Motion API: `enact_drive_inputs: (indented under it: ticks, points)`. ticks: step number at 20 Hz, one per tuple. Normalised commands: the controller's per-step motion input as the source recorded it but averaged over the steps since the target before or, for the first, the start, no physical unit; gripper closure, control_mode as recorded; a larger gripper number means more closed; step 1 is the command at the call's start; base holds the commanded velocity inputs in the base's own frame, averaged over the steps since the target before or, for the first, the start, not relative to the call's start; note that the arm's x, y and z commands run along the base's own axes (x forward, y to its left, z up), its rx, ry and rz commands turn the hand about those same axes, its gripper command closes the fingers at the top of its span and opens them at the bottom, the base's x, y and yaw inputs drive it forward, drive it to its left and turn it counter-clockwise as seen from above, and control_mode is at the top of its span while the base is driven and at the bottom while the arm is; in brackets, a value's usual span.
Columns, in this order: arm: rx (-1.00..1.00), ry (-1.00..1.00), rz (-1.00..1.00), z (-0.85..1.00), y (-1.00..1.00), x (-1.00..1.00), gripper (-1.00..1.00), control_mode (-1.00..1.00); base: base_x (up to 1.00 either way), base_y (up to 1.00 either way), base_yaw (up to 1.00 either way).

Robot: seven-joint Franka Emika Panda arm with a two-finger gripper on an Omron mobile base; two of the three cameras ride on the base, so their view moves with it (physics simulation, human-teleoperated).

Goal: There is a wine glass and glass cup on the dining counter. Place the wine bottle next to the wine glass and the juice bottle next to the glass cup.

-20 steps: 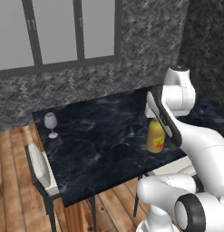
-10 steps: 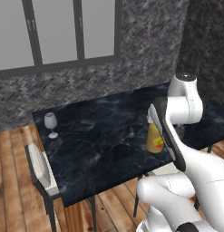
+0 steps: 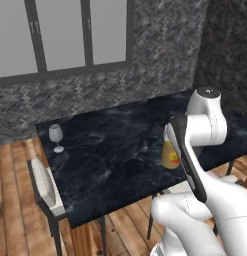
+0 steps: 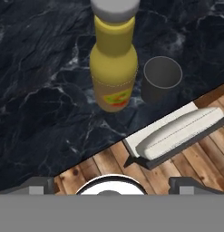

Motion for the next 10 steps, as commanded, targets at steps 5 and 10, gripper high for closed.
enact_drive_inputs:
  ticks: [5, 10]
  points:
    - [0.0, 0.0, 0.0, 0.0, 0.0, 0.0, -1.0, -1.0, 0.0, 0.0, 0.0]
    - [0.0, 0.0, 0.0, 0.0, 0.0, 0.0, -1.0, -1.0, 0.0, 0.0, 0.0]
